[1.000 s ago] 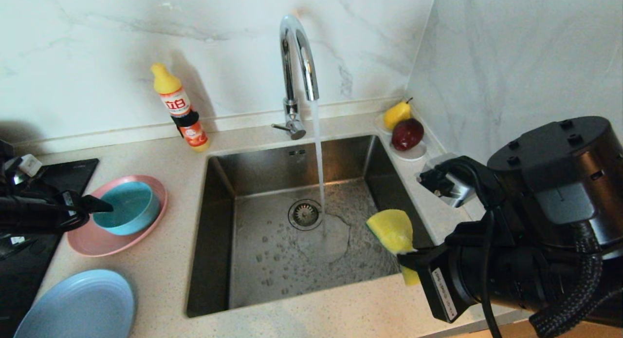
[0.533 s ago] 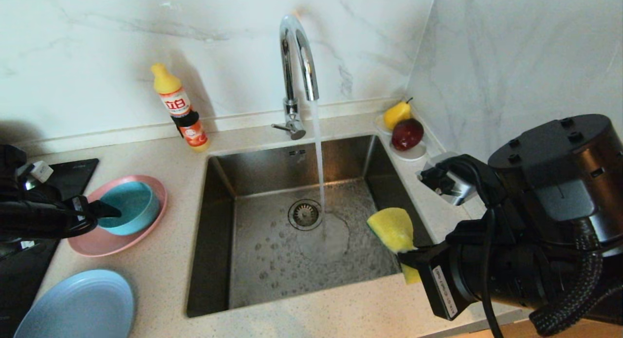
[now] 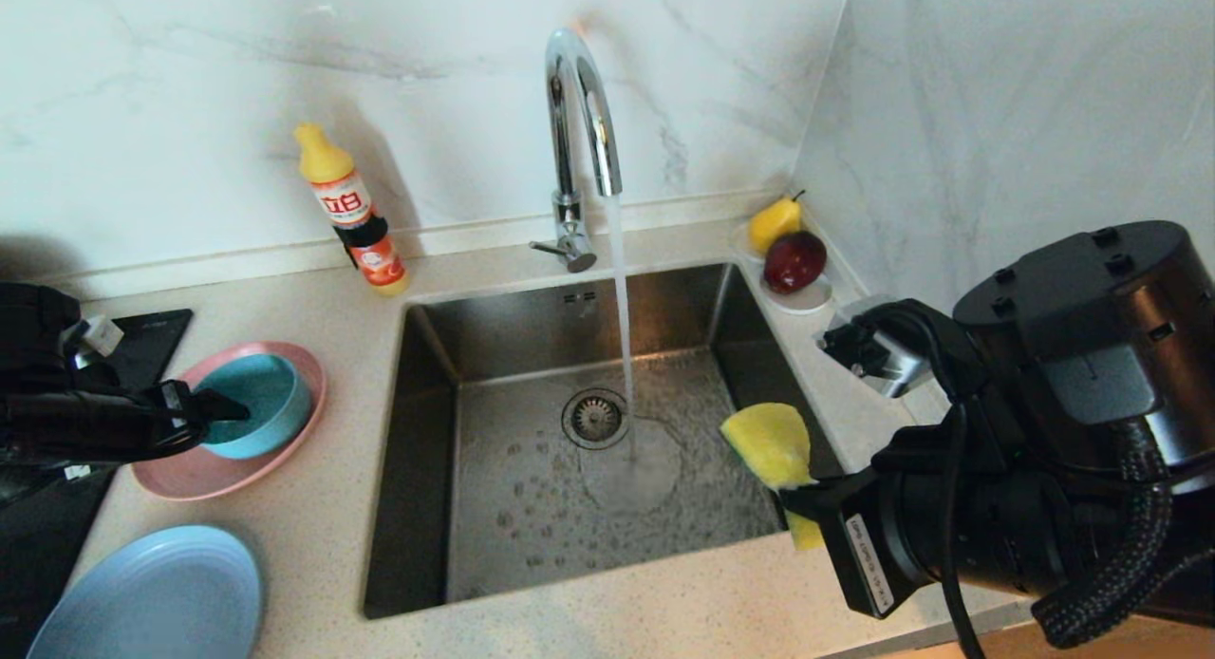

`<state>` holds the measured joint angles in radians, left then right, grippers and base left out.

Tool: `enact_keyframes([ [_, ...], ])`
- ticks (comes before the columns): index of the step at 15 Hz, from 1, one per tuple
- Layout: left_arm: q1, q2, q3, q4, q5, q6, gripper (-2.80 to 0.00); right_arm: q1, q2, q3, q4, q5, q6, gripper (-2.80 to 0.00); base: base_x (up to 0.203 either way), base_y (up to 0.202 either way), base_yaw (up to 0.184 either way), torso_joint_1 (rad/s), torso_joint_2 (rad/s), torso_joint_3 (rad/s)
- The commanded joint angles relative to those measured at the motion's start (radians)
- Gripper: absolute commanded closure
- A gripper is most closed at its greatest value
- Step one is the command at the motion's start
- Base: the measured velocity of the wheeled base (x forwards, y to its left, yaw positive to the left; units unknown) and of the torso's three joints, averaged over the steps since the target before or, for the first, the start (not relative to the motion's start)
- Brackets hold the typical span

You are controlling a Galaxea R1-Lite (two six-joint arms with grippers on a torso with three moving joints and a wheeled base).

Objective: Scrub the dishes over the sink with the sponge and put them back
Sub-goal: Pick up a bowl and the sponge

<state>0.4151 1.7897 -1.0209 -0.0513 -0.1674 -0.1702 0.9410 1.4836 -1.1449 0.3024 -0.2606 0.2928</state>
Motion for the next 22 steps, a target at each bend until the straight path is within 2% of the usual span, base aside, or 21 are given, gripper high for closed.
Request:
enact_keyframes([
  [1,-0.007,0.013,-0.001,0.001,0.0,-0.008,-2.8,-0.001,-0.002,0.001,0.003,-0.002,0.002,0.0,0.0,0.0,0.0,0.0,0.0,0.0],
  [13,-0.006,0.03,-0.012,-0.041,0.006,-0.02,-2.8,-0.001,-0.002,0.002,0.003,-0.002,0.003,0.0,0.0,0.0,0.0,0.0,0.0,0.0],
  [14,-0.006,0.031,-0.012,-0.043,0.006,-0.02,0.0,-0.001,-0.003,0.002,0.003,-0.002,0.003,0.0,0.0,0.0,0.0,0.0,0.0,0.0],
  [22,-0.006,0.062,-0.025,-0.078,0.005,-0.02,0.0,-0.001,-0.005,0.005,0.003,0.0,0.003,0.0,0.0,0.0,0.0,0.0,0.0,0.0],
])
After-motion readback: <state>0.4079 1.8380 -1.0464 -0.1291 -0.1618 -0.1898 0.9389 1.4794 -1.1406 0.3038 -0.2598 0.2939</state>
